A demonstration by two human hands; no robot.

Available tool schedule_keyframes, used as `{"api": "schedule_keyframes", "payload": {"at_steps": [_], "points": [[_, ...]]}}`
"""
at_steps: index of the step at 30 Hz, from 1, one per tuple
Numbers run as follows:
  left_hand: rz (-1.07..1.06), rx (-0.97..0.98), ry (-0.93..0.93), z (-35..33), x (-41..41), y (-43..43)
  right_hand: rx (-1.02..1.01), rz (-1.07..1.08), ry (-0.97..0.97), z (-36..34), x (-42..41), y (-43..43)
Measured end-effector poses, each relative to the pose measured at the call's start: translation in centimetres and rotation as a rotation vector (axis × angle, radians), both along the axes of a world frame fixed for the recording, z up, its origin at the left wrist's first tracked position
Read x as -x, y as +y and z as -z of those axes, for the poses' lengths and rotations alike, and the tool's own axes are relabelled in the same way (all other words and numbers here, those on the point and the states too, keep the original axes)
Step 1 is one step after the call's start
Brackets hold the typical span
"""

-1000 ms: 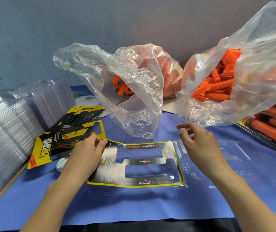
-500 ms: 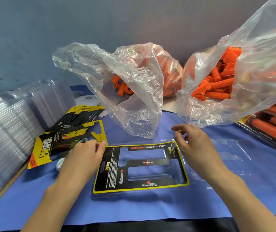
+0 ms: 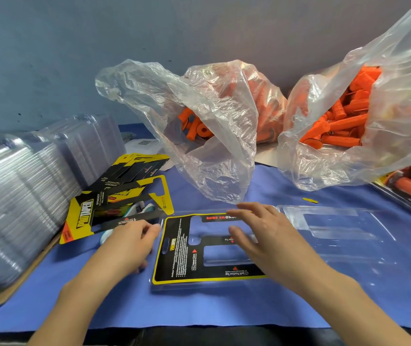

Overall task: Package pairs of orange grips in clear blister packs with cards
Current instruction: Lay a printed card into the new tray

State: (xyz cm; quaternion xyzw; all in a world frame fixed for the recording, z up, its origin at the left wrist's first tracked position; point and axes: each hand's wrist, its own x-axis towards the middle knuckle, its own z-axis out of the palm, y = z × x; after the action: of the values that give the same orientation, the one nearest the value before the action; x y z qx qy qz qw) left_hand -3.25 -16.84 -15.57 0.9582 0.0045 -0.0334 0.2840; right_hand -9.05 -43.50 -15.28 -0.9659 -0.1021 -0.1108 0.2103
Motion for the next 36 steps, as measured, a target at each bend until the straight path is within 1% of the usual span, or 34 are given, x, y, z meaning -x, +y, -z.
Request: {"api": "schedule_keyframes", "payload": {"at_steps": [2,5,7,11,14,17,20,25,31,36], "points": [[0.016,0.070,0.047,0.2,0.1,-0.2,0.082,-0.049,0.054,0.4,0.0,0.4],[0.069,0.020,0.105,0.4,0.4,-0.5,0.178,-0.081,0.100,0.7,0.0,0.8],[0.108,0.021,0.165,0.3,0.7,-0.5,0.207,-0.085,0.113,0.8,-0.1,1.0],[0.179,0.126,0.234,-0.2,0.8,0.0,0.242,-0.082,0.114,1.1,-0.2,1.0],[0.180,0.191,0.299,-0.3,0.9,0.7,0.240,-0.075,0.119,1.1,-0.4,1.0],[0.219,0.122,0.316,-0.4,1.1,1.2,0.236,-0.072,0.124,1.2,-0.5,1.1],[0.264,0.109,0.334,-0.4,0.9,1.4,0.225,-0.075,0.126,1.3,-0.6,1.2],[0.255,0.094,0.343,-0.6,0.9,1.9,0.182,-0.078,0.095,0.9,-0.5,1.1],[0.184,0.216,0.297,0.3,0.2,2.5,0.071,-0.004,-0.051,-0.5,-0.3,0.4],[0.130,0.297,0.262,0.4,0.1,2.3,0.021,0.059,-0.136,-0.9,-0.4,-0.3]]}}
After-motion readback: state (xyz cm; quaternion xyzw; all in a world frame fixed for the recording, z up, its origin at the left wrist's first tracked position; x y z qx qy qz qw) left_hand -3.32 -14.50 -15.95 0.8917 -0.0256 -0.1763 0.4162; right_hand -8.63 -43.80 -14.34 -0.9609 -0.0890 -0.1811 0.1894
